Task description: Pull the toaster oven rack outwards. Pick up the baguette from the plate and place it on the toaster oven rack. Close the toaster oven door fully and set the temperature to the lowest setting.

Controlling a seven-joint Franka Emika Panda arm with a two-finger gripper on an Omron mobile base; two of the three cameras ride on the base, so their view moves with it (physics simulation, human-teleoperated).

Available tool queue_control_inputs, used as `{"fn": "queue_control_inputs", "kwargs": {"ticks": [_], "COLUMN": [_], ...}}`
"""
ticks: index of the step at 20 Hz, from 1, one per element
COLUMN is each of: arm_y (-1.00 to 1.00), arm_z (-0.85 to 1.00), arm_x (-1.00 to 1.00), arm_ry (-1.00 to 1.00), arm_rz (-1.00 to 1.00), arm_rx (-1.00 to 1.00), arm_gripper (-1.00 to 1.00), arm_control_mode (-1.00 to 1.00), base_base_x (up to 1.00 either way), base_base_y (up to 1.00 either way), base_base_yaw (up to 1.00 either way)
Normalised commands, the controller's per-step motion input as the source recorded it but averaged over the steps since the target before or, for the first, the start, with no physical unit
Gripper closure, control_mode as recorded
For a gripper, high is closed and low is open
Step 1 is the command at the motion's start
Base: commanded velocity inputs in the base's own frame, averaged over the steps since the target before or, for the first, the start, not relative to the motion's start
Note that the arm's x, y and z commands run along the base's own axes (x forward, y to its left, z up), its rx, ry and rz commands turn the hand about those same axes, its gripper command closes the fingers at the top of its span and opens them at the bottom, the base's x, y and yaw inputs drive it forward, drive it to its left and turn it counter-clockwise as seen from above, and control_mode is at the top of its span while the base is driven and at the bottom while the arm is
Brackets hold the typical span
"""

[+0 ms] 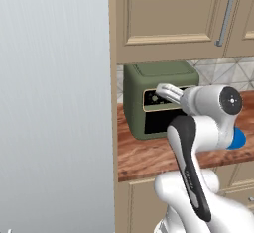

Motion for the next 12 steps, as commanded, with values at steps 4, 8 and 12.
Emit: {"fn": "queue_control_inputs", "kwargs": {"ticks": [4, 8, 12], "arm_y": [0.00, -0.02, -0.04], "arm_z": [-0.21, -0.08, -0.07], "arm_x": [0.00, 0.01, 0.00], "arm_ry": [0.03, 0.00, 0.00], "arm_rz": [0.00, 0.00, 0.00], "arm_rx": [0.00, 0.01, 0.09], "arm_gripper": [-1.00, -1.00, -1.00], "arm_control_mode": [-1.00, -1.00, -1.00], "base_base_x": [0.00, 0.00, 0.00], "base_base_y": [0.00, 0.00, 0.00], "base_base_yaw": [0.00, 0.00, 0.00]}}
